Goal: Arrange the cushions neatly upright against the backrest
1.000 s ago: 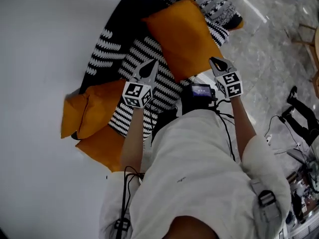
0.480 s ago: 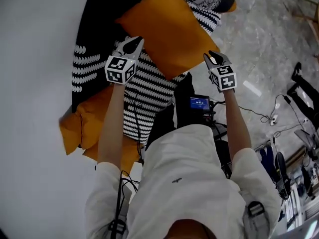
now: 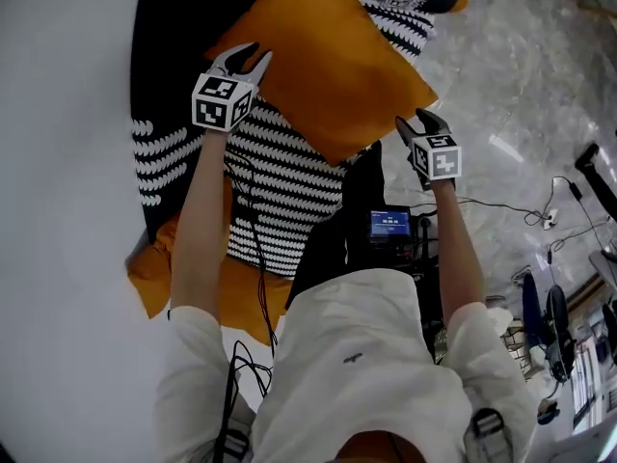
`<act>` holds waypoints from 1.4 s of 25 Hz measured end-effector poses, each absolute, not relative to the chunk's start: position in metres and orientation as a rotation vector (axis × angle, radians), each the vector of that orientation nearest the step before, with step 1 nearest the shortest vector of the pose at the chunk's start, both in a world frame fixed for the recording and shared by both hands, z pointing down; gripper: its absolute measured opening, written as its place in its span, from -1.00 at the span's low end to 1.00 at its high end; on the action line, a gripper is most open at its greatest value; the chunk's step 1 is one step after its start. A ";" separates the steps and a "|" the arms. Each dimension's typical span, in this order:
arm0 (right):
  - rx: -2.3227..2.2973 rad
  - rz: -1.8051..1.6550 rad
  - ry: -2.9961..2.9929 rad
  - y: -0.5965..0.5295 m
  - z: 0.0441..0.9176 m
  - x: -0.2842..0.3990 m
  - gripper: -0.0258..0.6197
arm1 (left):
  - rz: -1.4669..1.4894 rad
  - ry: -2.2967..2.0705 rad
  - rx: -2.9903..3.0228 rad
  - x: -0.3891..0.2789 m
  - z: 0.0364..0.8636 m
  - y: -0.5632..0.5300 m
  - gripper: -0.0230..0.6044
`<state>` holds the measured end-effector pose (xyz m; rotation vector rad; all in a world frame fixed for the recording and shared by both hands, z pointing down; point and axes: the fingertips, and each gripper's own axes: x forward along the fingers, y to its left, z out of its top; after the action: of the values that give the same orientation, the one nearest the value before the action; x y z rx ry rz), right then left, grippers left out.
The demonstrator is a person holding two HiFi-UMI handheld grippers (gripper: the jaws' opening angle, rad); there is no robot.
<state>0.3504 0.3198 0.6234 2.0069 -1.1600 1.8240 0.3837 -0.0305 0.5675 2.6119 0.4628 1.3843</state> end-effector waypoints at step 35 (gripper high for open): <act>1.899 1.824 -1.180 0.289 0.690 0.356 -0.83 | 1.750 0.557 2.490 0.438 0.657 -0.054 -0.78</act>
<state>0.3564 0.2888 0.6899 1.8992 -1.1798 1.8242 0.4380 -0.0544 0.6566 2.4900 0.5567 1.7503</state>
